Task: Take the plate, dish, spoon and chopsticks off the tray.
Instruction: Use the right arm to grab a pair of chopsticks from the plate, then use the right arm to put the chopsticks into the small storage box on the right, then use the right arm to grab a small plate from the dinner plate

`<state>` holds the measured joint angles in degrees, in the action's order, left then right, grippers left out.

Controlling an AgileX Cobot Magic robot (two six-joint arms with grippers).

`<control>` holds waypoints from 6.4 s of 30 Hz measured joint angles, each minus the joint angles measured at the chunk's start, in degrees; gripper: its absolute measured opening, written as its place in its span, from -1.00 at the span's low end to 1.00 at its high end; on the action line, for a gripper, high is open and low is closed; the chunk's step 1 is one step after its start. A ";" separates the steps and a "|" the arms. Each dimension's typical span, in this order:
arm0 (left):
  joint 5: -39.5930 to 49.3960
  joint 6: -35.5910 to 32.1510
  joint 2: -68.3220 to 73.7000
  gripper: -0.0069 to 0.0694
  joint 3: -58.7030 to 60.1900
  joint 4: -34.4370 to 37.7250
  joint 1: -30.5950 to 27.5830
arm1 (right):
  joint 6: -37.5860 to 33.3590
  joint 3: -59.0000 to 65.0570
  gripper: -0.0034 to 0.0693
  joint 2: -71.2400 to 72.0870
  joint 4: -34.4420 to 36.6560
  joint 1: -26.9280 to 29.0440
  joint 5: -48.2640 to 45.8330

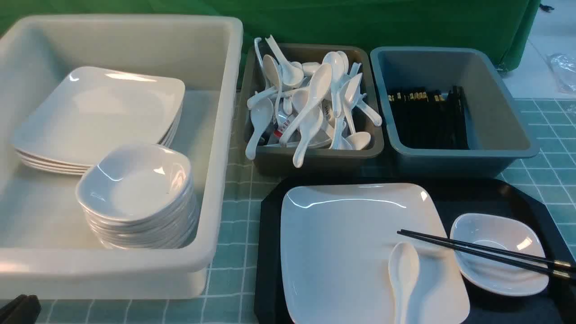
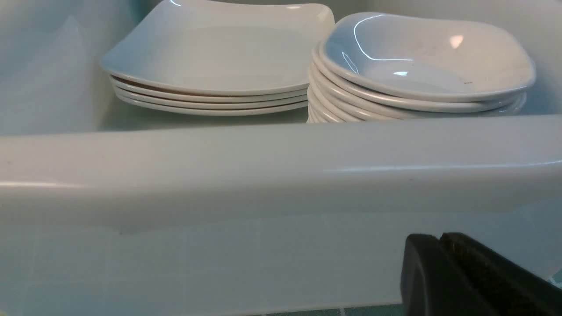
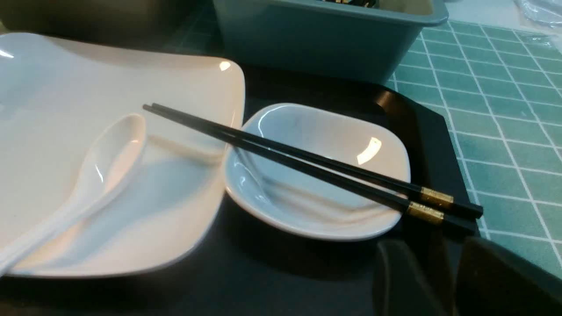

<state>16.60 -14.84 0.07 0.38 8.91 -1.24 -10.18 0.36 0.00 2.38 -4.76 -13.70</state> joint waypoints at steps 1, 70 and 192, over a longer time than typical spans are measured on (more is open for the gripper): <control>0.00 0.00 0.00 -0.79 0.00 0.00 0.00 | 0.00 0.00 -0.24 0.00 0.00 0.00 0.00; 14.57 -4.25 51.14 -0.79 -42.09 9.47 29.55 | 2.75 0.00 -0.24 0.00 1.46 0.00 3.28; 10.49 -29.77 38.93 -0.77 -42.35 22.90 32.03 | -3.25 -86.84 -0.28 -96.37 -2.03 -4.34 -40.61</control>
<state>27.10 -44.61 39.00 -41.97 31.82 30.79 -13.43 -86.47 -96.37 0.35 -9.10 -54.31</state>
